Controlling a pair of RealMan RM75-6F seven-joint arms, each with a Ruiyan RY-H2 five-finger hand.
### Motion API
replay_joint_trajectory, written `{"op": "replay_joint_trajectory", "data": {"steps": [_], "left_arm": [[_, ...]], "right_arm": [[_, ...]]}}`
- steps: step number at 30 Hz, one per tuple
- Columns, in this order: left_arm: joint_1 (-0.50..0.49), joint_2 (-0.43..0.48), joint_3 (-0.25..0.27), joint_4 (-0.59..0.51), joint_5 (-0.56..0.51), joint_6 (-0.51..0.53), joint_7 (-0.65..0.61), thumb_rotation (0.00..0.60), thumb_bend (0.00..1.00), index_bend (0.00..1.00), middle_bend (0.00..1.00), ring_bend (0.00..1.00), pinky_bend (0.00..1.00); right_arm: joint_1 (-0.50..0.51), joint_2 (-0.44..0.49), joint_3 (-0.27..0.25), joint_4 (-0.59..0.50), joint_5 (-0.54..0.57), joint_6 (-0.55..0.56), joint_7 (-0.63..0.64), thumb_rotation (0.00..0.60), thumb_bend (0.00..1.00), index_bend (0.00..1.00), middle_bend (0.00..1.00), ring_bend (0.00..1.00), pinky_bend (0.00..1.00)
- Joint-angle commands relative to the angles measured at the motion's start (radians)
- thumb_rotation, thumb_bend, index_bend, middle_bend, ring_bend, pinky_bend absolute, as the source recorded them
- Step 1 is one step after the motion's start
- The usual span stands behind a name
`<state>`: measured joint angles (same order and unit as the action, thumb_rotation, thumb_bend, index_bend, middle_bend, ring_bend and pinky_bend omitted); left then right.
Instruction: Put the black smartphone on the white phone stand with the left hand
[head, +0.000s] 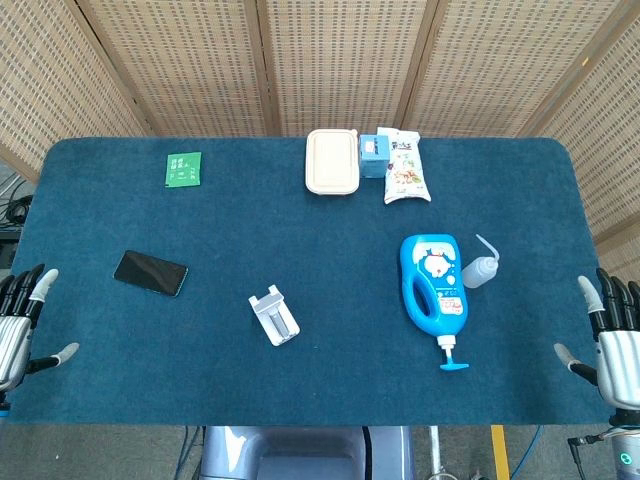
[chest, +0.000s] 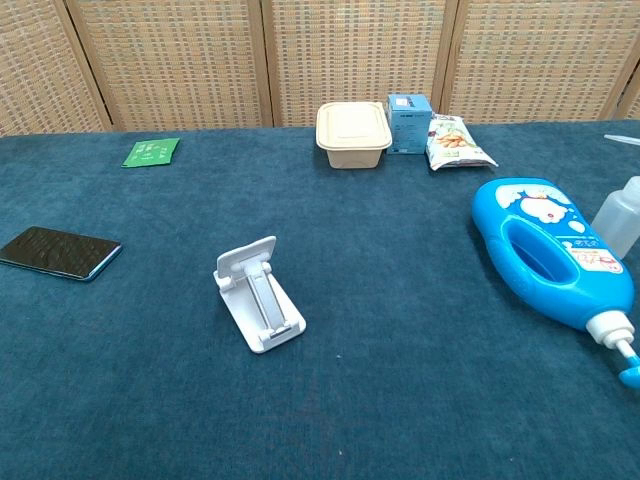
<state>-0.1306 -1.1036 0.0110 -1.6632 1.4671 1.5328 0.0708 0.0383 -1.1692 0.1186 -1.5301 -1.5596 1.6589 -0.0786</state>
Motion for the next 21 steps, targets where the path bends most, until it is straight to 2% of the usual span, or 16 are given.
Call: {"op": "replay_joint_trajectory", "data": {"steps": [1,8,11,15,18,21], "left_arm": [[0.003,-0.001,-0.002,0.000,0.002,-0.001,0.003,0.600,0.00,0.00,0.00,0.00,0.00],[-0.002,-0.006,-0.008,0.017,-0.005,-0.026,0.011,0.600,0.00,0.00,0.00,0.00,0.00],[-0.037,-0.013,-0.024,0.044,-0.004,-0.076,0.004,0.600,0.00,0.00,0.00,0.00,0.00],[-0.131,-0.026,-0.056,0.110,0.000,-0.207,-0.053,0.600,0.00,0.00,0.00,0.00,0.00],[-0.249,-0.043,-0.071,0.208,0.026,-0.380,-0.167,0.600,0.00,0.00,0.00,0.00,0.00],[-0.351,-0.085,-0.068,0.334,0.076,-0.505,-0.292,0.600,0.00,0.00,0.00,0.00,0.01]], "right_arm": [[-0.001,0.002,0.000,-0.002,0.001,0.000,0.002,0.600,0.08,0.00,0.00,0.00,0.00],[-0.001,0.003,0.000,-0.001,0.005,-0.005,0.005,0.600,0.08,0.00,0.00,0.00,0.00],[0.002,0.004,0.003,0.000,0.013,-0.012,0.009,0.600,0.08,0.00,0.00,0.00,0.00],[0.007,0.004,0.008,0.002,0.025,-0.025,0.008,0.600,0.09,0.00,0.00,0.00,0.00],[0.010,0.003,0.013,0.002,0.038,-0.034,0.001,0.600,0.09,0.00,0.00,0.00,0.00],[0.013,0.001,0.019,0.005,0.053,-0.043,-0.003,0.600,0.09,0.00,0.00,0.00,0.00]]}}
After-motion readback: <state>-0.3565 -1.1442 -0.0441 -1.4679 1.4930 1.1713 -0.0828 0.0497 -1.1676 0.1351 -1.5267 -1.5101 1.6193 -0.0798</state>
